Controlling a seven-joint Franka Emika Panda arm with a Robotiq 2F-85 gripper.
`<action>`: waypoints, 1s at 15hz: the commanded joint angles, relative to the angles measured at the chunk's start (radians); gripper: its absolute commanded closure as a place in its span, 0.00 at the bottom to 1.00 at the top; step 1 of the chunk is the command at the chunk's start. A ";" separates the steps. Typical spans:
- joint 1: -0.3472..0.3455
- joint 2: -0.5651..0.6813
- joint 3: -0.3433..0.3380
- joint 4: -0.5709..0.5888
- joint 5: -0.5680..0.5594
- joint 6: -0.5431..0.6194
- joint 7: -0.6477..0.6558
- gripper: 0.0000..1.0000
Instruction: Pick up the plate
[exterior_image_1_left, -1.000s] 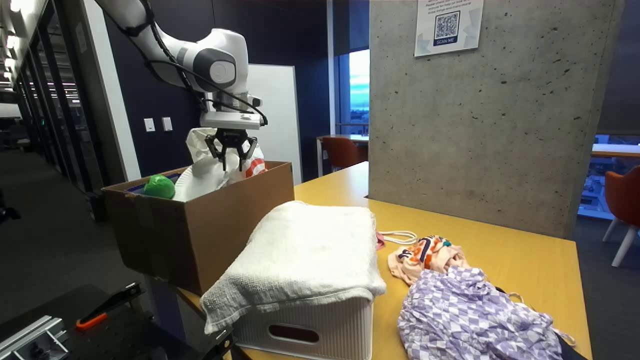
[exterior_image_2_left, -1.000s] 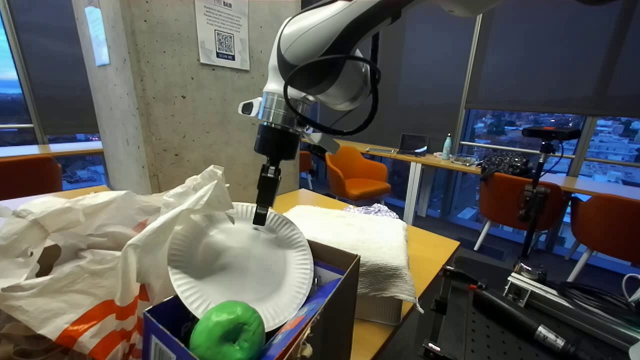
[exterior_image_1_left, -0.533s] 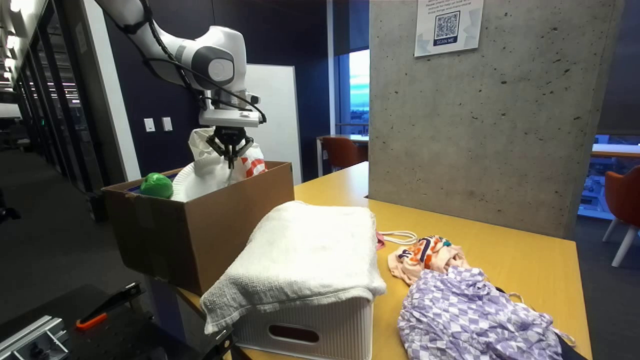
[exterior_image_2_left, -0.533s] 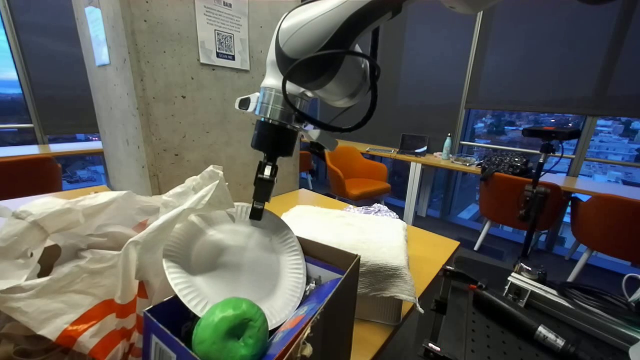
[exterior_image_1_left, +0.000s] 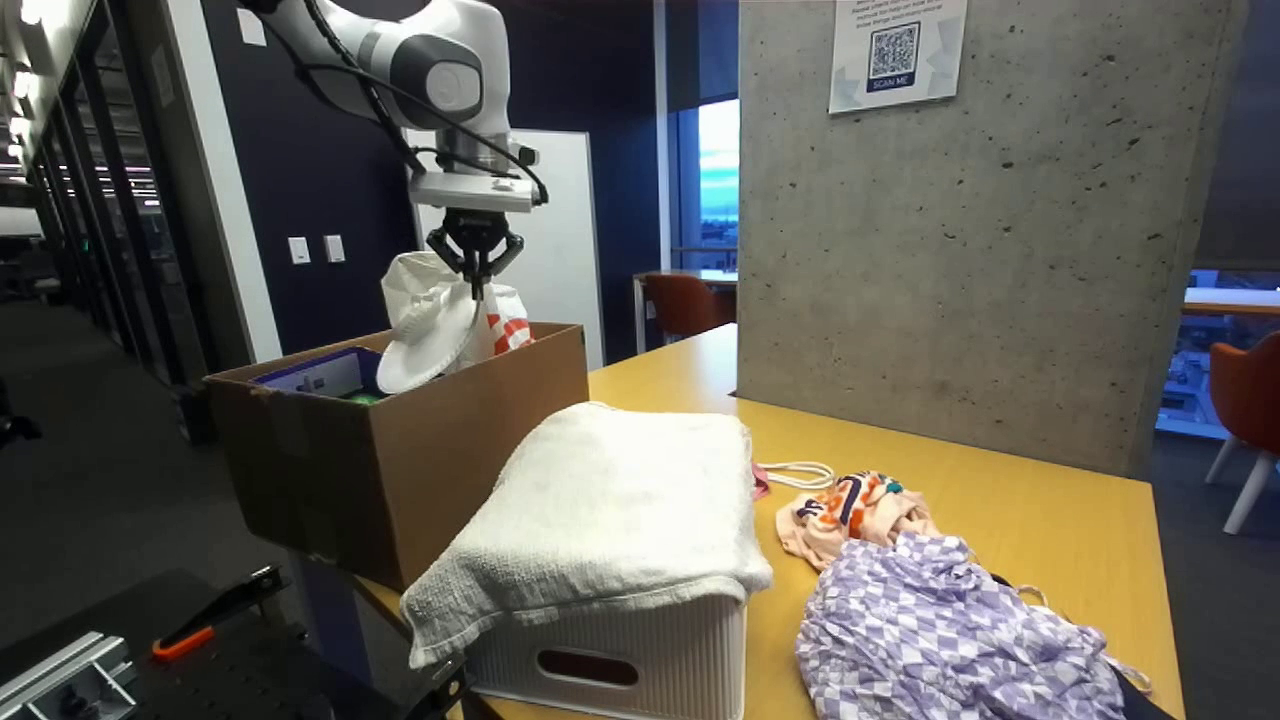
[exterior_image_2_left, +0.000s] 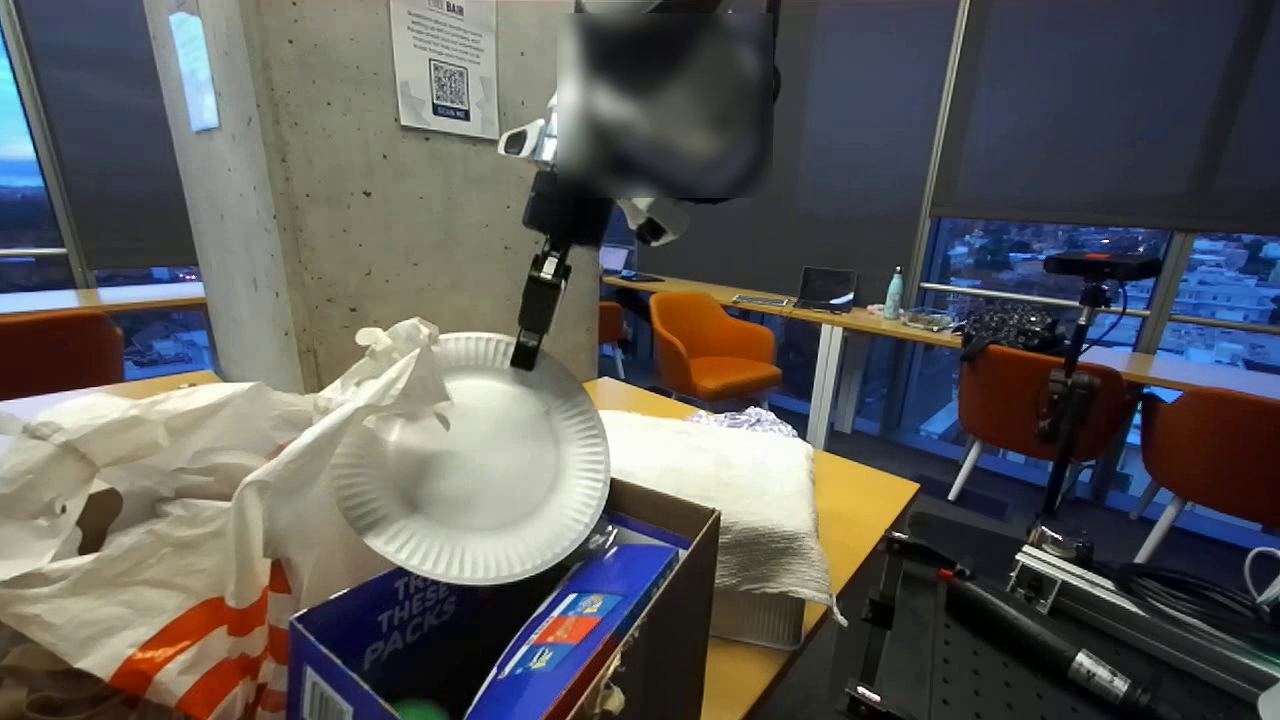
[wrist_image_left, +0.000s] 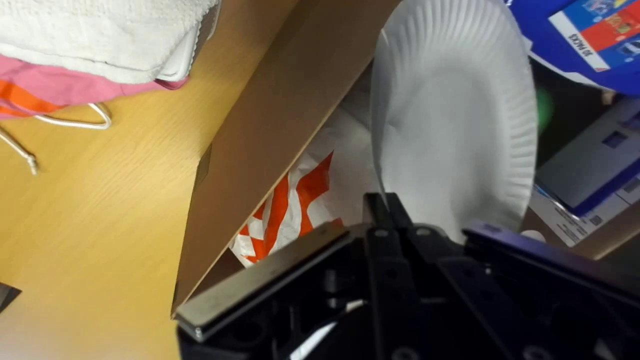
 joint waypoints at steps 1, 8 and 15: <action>-0.066 -0.037 -0.004 0.064 0.126 -0.154 -0.024 1.00; -0.137 -0.014 -0.090 0.162 0.270 -0.394 0.042 1.00; -0.159 0.073 -0.094 0.169 0.437 -0.402 0.025 1.00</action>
